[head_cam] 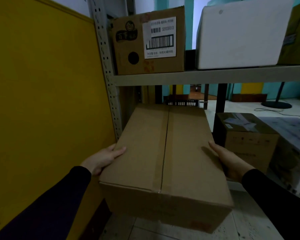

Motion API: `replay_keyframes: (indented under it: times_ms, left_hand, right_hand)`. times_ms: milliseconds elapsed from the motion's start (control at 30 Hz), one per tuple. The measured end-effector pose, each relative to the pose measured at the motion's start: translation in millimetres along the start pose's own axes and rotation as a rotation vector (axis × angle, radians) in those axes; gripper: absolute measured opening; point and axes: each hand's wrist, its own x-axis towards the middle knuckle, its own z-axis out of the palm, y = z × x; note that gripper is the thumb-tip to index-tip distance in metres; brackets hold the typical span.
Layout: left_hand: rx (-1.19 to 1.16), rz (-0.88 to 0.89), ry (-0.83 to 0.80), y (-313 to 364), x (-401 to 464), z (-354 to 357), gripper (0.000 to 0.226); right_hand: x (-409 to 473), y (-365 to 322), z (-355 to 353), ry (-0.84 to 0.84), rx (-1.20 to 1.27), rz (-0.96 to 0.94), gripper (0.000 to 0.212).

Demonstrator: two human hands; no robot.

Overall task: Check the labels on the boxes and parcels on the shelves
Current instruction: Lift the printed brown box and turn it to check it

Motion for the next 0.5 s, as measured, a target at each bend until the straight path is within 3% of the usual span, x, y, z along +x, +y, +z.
replay_keyframes:
  times_ms: [100, 200, 300, 400, 500]
  left_hand:
    - [-0.013, 0.041, 0.026, -6.2, 6.0, -2.3, 0.091]
    - [-0.034, 0.062, 0.151, -0.1, 10.2, 1.3, 0.074]
    - [-0.006, 0.034, 0.242, 8.7, 11.5, 6.8, 0.091]
    - [0.014, 0.024, 0.18, 7.1, 15.2, 6.3, 0.098]
    - [0.074, 0.041, 0.14, 1.7, 14.1, 7.8, 0.088]
  right_hand:
    - [3.4, 8.4, 4.0, 0.045, -0.017, -0.04, 0.058]
    - [4.2, 14.0, 7.0, 0.06, -0.022, -0.049, 0.055]
    - [1.9, 17.4, 10.9, 0.046, -0.018, -0.072, 0.059]
    - [0.2, 18.1, 8.8, 0.022, -0.029, -0.102, 0.062]
    - [0.6, 15.6, 5.1, 0.0, -0.024, -0.11, 0.069]
